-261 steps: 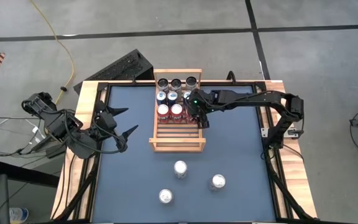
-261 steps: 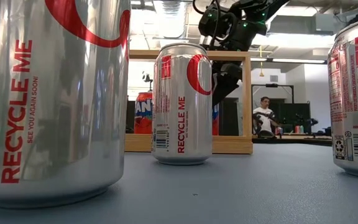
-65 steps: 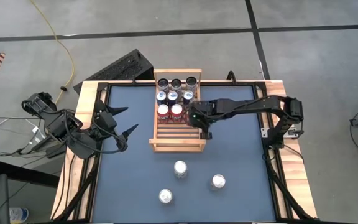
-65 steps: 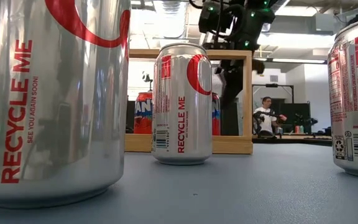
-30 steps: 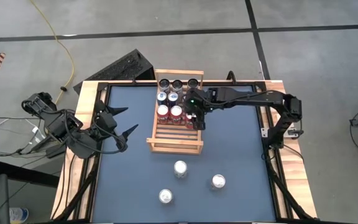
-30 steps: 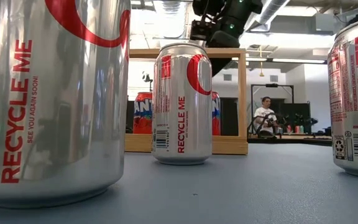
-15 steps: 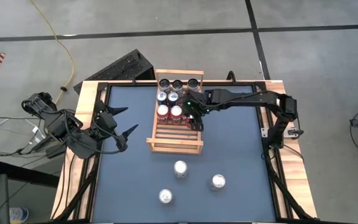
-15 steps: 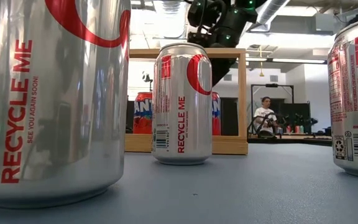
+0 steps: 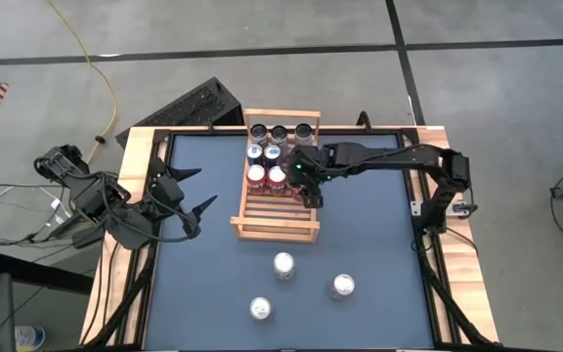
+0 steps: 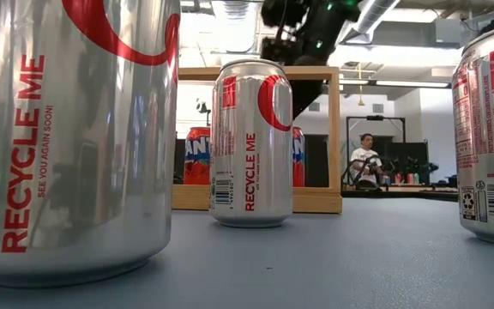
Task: Place canned beverage on shelf
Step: Put the orange soda can on the shelf aligned with the other orange soda cans
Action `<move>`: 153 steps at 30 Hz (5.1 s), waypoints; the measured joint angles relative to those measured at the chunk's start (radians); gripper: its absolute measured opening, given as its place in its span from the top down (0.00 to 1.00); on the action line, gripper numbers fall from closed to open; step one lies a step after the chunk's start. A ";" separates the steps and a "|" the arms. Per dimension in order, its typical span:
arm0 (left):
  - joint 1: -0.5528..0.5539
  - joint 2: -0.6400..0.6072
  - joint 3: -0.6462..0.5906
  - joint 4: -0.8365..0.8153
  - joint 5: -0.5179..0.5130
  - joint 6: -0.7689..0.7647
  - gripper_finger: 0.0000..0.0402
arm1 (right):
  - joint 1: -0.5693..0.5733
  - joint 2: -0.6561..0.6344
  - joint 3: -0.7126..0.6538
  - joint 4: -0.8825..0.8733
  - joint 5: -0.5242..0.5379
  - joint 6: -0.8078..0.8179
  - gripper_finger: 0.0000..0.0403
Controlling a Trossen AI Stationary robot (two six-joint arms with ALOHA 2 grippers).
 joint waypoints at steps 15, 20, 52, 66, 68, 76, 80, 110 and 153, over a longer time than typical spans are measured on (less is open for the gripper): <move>0.000 0.000 0.000 0.000 0.000 -0.005 0.17 | -0.038 -0.018 -0.040 0.031 -0.041 0.005 0.32; 0.000 0.000 0.000 0.000 0.000 -0.006 0.17 | -0.056 -0.018 -0.049 0.035 -0.060 0.017 0.32; 0.000 0.000 0.000 0.000 0.000 -0.005 0.17 | -0.058 -0.003 -0.049 0.040 -0.060 0.023 0.19; 0.000 0.000 0.000 0.000 0.000 -0.005 0.17 | -0.055 0.042 -0.049 0.029 -0.038 0.009 0.23; 0.000 0.000 0.000 0.000 0.000 -0.005 0.17 | -0.055 0.042 -0.049 0.030 -0.037 0.009 0.25; 0.000 0.000 0.000 0.000 0.000 -0.005 0.17 | -0.055 0.040 -0.049 0.030 -0.005 0.025 0.37; 0.000 0.000 0.000 0.000 0.000 -0.005 0.17 | -0.055 0.040 -0.049 0.030 -0.002 0.028 0.38; 0.000 0.000 0.000 -0.001 0.000 -0.004 0.17 | -0.091 0.041 -0.001 -0.008 -0.025 0.044 0.38; 0.000 0.000 0.000 -0.008 0.000 -0.012 0.17 | -0.127 0.062 -0.001 0.011 -0.092 0.065 0.38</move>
